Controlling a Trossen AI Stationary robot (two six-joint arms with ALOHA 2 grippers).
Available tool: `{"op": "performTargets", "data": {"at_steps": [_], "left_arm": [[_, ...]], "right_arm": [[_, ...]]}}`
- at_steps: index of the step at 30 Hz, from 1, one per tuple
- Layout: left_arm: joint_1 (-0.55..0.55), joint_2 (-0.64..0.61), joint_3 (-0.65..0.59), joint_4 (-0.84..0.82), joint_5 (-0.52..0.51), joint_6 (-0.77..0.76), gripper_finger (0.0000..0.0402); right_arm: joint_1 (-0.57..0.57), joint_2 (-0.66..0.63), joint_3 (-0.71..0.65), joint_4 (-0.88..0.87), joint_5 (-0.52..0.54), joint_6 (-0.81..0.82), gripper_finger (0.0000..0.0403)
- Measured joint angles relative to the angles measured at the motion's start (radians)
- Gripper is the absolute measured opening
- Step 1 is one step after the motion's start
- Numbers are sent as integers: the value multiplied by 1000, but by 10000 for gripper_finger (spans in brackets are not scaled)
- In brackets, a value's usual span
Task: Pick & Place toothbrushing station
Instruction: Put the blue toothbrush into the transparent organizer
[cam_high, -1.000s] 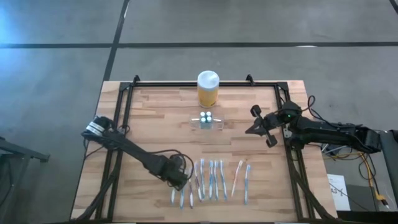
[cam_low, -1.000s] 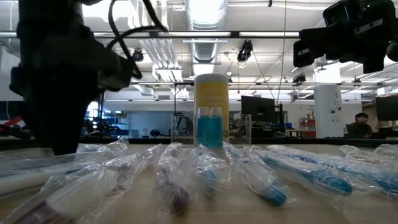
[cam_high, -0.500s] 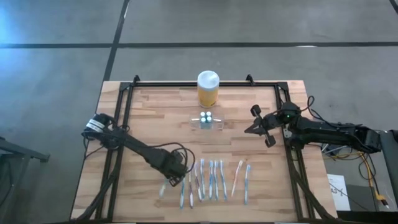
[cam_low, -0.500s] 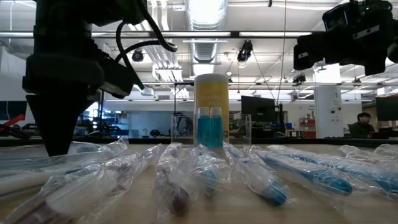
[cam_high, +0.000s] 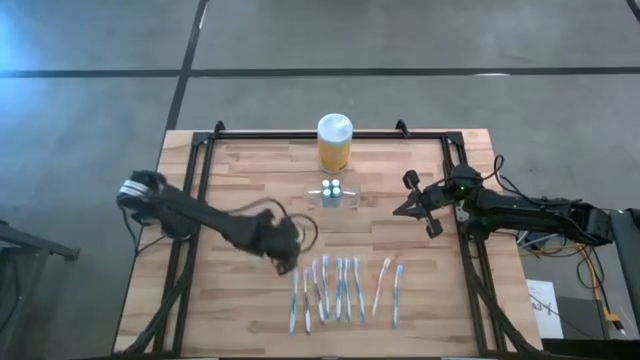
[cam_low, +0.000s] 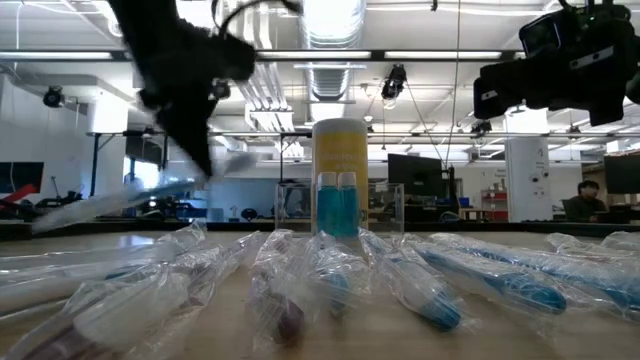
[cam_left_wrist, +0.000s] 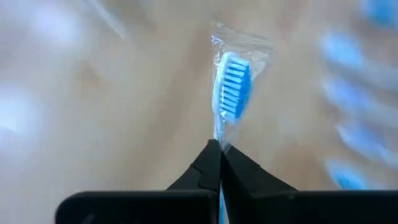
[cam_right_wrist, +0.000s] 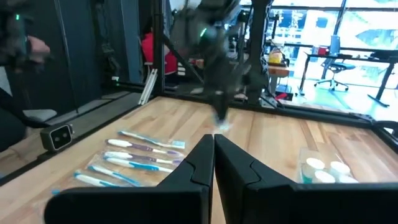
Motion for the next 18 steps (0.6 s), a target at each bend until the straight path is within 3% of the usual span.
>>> {"op": "performTargets", "data": {"at_steps": [4, 7, 11, 18], "left_arm": [[54, -139, -18, 103, -180, 190, 4], [112, -252, -77, 358, -187, 426, 4], [237, -391, -213, 753, -20, 607, 3], [500, -443, -490, 1344, 277, 634, 2]], "right_arm": [[5, 0, 0, 1, 42, -13, 8], [9, 0, 0, 1, 46, -18, 8], [9, 0, 0, 3, 46, -17, 8], [9, 0, 0, 4, 45, -28, 8]]}}
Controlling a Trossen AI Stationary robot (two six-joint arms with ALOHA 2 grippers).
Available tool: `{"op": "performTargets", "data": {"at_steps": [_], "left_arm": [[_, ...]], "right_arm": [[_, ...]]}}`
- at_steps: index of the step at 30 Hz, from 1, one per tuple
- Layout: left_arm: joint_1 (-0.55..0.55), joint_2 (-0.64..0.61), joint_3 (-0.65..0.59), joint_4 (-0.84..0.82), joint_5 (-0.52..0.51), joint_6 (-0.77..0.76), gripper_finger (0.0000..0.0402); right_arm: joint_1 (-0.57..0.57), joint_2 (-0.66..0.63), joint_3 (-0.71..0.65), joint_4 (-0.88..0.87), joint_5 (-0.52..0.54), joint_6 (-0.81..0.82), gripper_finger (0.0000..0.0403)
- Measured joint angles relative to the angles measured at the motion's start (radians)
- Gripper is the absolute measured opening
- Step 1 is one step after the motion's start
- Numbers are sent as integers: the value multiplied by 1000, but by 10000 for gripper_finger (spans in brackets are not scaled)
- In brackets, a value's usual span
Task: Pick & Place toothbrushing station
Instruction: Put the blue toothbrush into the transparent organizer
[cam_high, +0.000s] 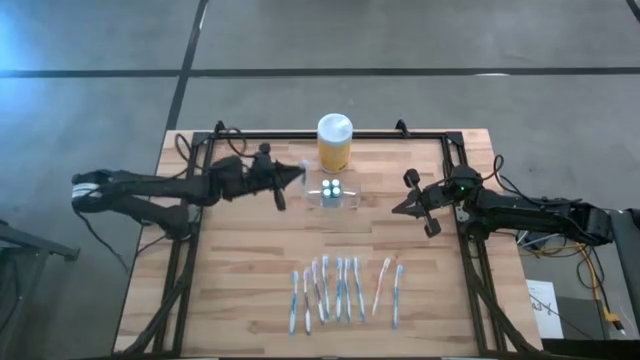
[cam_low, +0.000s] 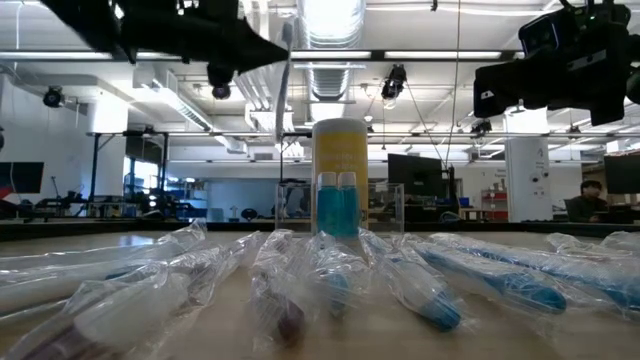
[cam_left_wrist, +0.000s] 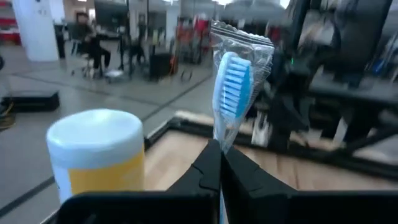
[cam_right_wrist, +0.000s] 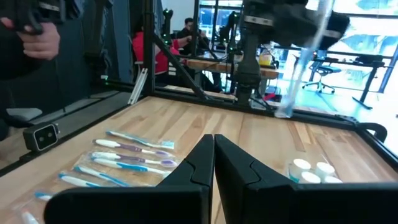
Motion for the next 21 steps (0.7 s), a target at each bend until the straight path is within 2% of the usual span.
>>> {"op": "performTargets", "data": {"at_steps": [2, 6, 14, 21], "left_arm": [[53, 26, -40, 98, 59, -11, 2], [85, 112, -76, 243, 87, -1, 1], [102, 305, -64, 410, 86, 49, 1], [146, 448, -101, 546, 73, -60, 0]], "right_arm": [[0, 0, 0, 0, 0, -10, 8], [0, 0, 0, 3, 0, -17, 8], [0, 0, 0, 14, 29, -4, 8], [0, 0, 0, 13, 29, 7, 8]]}}
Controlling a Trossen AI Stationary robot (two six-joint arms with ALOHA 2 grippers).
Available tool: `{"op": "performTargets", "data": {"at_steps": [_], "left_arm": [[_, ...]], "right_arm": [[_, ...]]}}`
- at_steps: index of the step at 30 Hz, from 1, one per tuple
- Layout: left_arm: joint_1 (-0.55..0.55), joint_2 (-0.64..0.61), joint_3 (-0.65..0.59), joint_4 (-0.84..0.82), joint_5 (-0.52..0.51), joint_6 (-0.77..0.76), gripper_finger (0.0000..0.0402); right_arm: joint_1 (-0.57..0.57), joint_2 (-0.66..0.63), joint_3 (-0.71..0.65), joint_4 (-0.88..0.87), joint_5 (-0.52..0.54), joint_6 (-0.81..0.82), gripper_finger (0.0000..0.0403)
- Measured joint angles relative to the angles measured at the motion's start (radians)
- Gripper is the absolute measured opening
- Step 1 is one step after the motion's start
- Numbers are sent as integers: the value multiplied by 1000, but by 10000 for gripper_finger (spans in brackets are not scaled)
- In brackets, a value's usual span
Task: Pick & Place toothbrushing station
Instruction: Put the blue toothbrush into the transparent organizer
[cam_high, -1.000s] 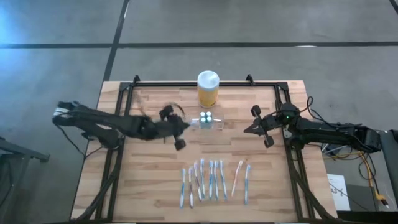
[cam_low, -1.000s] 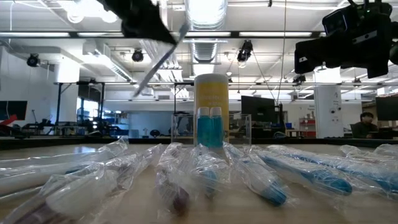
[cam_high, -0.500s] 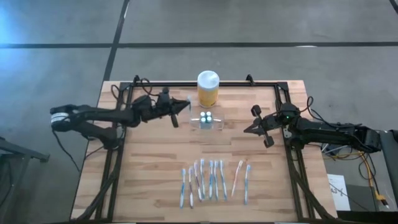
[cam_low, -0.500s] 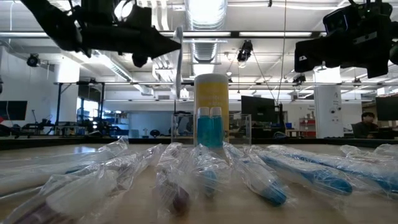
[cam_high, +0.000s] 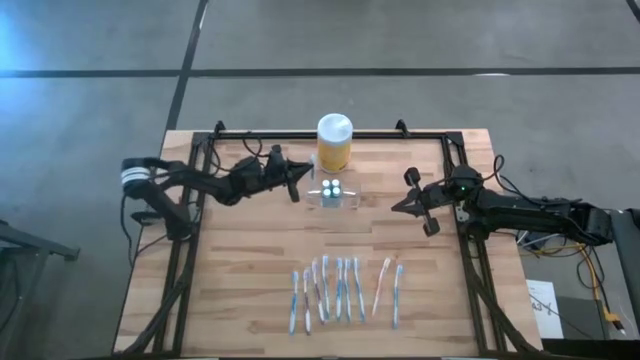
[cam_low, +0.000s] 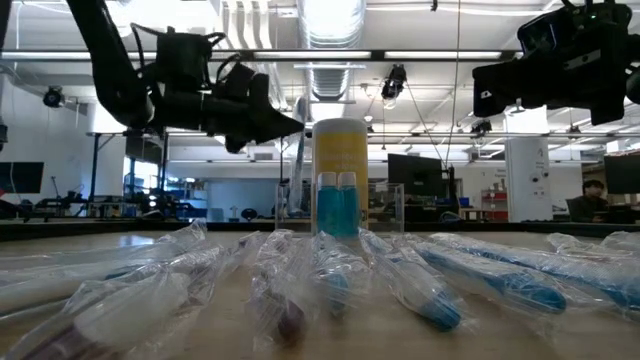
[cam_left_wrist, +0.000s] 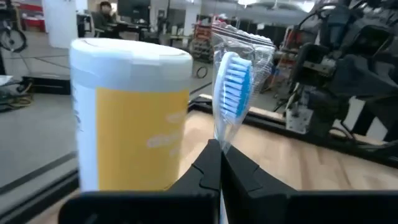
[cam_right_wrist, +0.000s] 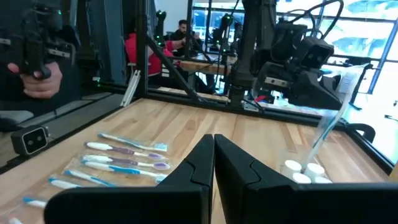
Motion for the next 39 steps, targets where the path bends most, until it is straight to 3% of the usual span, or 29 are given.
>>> {"op": "performTargets", "data": {"at_steps": [7, 20, 26, 31, 35, 39], "left_arm": [[1, 121, -9, 149, -17, -54, 0], [3, 186, -9, 152, -40, -107, 7], [3, 137, -11, 76, -11, -143, 59], [3, 52, -11, -95, 5, -84, 120], [1, -46, -11, -222, 19, -82, 174], [-8, -194, -18, -302, 100, -55, 205]], "right_arm": [[0, 0, 0, -1, 1, 5, 8], [0, 0, -4, -15, 2, 7, 8], [0, 0, -5, -16, 2, 7, 8], [0, 0, -7, -15, 2, 7, 8], [0, 0, -8, -18, 2, 7, 8], [0, 0, -11, -23, 2, 7, 8]]}}
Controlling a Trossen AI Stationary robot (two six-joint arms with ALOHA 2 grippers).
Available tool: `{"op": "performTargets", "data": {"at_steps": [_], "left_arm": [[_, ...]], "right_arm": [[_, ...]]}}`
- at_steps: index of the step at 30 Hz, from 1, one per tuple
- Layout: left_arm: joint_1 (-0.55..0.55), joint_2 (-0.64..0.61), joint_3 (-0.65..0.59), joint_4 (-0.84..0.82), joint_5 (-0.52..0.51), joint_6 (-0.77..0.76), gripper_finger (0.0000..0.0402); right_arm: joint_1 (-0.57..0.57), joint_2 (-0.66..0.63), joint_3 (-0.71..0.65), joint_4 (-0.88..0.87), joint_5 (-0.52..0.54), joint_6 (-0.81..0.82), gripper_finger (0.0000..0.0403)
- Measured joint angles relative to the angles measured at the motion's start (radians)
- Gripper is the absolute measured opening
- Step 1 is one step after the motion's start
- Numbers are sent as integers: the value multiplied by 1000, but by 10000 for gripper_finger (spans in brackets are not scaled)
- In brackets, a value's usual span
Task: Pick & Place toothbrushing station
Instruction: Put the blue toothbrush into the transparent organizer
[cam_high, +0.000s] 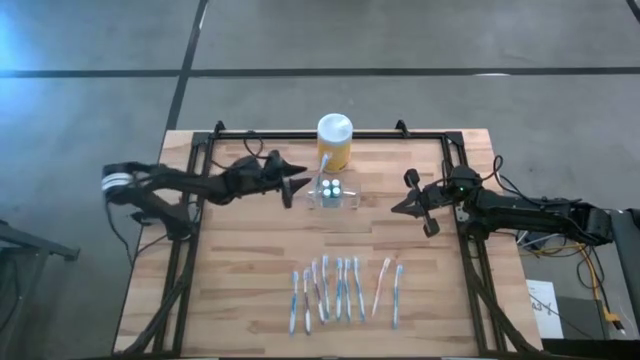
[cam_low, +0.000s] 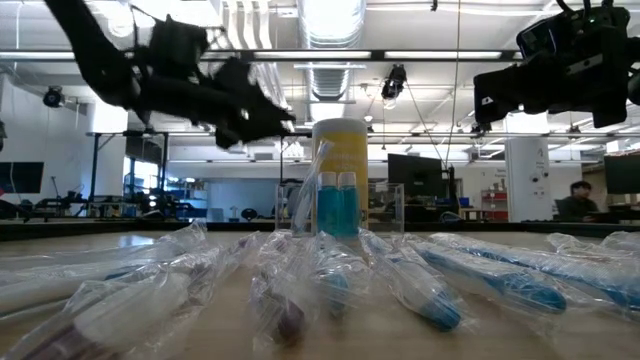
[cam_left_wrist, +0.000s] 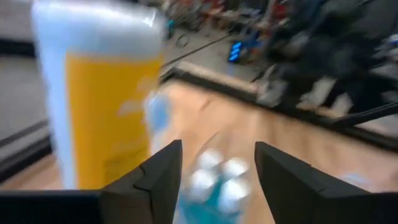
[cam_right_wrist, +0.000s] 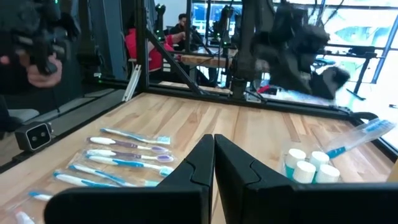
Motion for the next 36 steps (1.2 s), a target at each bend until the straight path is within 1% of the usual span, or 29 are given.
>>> {"op": "performTargets", "data": {"at_steps": [3, 6, 9, 13, 14, 18, 20, 23, 26, 28, 32, 36], "left_arm": [[-7, -139, -22, -87, 53, 32, 203], [-21, -266, -71, -187, 98, 128, 178], [-28, -364, -145, -200, 145, 172, 125], [-28, -471, -232, -195, 237, 224, 30], [-29, -493, -252, -197, 246, 230, 15], [-28, -587, -327, -197, 256, 235, 8], [-28, -644, -365, -199, 269, 236, 5], [-28, -741, -414, -199, 285, 236, 4], [-28, -831, -452, -205, 309, 230, 3], [-28, -881, -467, -240, 314, 223, 3], [-28, -954, -465, -321, 314, 237, 2], [-28, -998, -465, -353, 313, 255, 3]], "right_arm": [[0, 0, -1, 0, 0, 0, 8], [0, 0, -3, -1, 0, -1, 8], [0, 0, -4, -1, 0, -6, 8], [0, 0, -4, 0, 0, 13, 8], [0, 0, -4, 0, 0, 16, 8], [0, 0, 0, 9, 24, 68, 8], [0, -1, 8, 12, 44, 115, 8], [0, -1, 10, 24, 47, 166, 8], [0, -4, 10, 45, 46, 167, 8], [-4, -15, 10, 56, 46, 166, 8], [-36, -81, 12, 51, 43, 222, 8], [-69, -177, 13, -36, 44, 249, 8]]}}
